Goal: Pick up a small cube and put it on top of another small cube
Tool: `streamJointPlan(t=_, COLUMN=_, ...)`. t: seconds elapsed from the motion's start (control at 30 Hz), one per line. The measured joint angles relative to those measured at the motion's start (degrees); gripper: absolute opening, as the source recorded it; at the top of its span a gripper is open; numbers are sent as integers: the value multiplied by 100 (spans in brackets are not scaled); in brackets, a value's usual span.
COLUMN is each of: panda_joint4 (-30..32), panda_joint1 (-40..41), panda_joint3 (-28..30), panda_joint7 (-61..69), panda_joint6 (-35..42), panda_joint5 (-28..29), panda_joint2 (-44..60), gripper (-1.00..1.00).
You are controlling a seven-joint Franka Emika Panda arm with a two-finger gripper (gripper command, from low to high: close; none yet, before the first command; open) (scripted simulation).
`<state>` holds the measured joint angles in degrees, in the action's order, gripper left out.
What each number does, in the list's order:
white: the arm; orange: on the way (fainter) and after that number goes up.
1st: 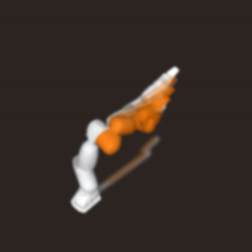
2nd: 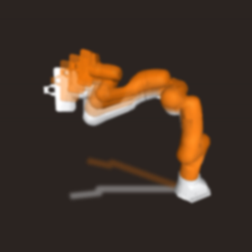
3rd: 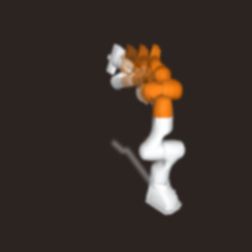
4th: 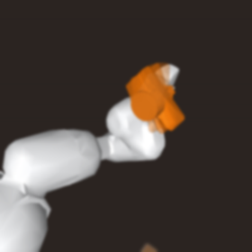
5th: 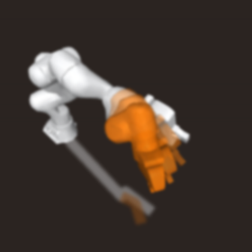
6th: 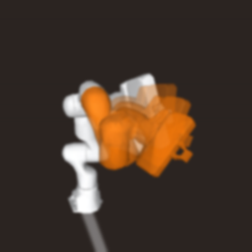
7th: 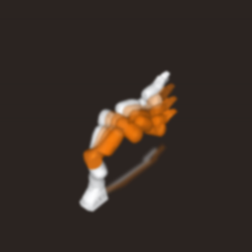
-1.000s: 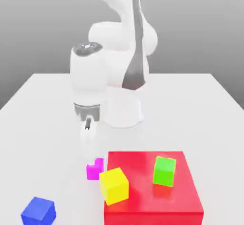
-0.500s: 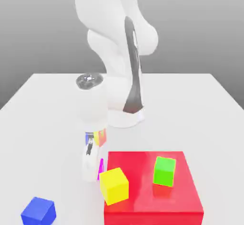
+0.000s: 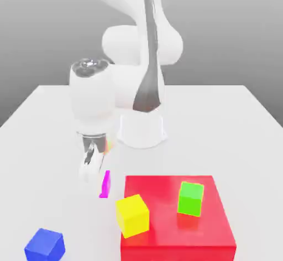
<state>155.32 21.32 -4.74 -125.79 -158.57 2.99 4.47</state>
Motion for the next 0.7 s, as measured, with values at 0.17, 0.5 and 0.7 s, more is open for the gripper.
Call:
streamJointPlan(t=0.17, panda_joint4=-880, panda_joint1=79, panda_joint3=79, panda_joint7=-3, panda_joint6=524, panda_joint5=-12, panda_joint2=380, gripper=-100)
streamJointPlan(t=0.5, panda_joint4=-2298, panda_joint1=304, panda_joint3=261, panda_joint7=76, panda_joint6=922, panda_joint5=-181, panda_joint2=1238, gripper=-100)
streamJointPlan(t=0.7, panda_joint4=-2332, panda_joint1=287, panda_joint3=284, panda_joint7=58, panda_joint6=587, panda_joint5=-157, panda_joint2=1610, gripper=100)
